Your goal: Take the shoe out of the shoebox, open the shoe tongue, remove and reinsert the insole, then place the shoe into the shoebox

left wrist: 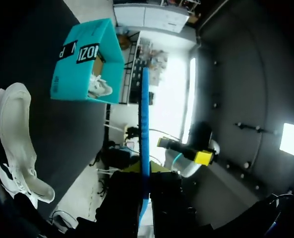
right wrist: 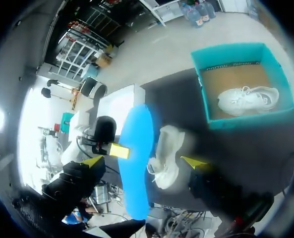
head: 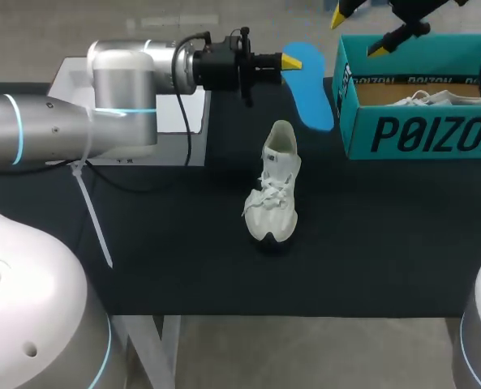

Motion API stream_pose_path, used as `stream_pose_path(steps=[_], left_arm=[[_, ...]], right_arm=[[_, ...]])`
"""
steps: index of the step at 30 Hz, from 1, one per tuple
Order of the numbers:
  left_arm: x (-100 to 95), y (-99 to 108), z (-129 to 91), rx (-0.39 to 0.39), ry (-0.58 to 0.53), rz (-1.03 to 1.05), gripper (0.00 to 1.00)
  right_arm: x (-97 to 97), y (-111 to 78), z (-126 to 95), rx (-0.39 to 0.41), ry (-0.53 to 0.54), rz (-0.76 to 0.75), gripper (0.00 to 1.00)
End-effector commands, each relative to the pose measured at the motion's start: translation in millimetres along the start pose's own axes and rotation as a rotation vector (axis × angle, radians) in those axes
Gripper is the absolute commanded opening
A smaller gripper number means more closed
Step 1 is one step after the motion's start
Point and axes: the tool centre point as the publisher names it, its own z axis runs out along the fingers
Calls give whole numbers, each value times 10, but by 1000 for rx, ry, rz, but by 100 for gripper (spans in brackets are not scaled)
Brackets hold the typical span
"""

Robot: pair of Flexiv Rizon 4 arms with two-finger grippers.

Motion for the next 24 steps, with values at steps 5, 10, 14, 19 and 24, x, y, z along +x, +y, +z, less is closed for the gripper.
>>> stream_pose_path(steps=[5, 10, 14, 19, 24], left_arm=[[-10, -110, 65, -27, -84, 112, 0], [40, -153, 116, -28, -34, 159, 0], [20, -189, 149, -34, 5, 132, 0], [-42, -221, 184, -35, -6, 126, 0], [-79, -235, 210, -28, -5, 124, 0]], right_arm=[[205, -63, -116, 2, -355, -107, 100], [248, -187, -120, -3, -447, -88, 100], [305, -277, -126, -6, -435, -41, 100], [379, -366, -91, 35, -457, -52, 100], [445, -435, -20, 77, -544, -93, 100]])
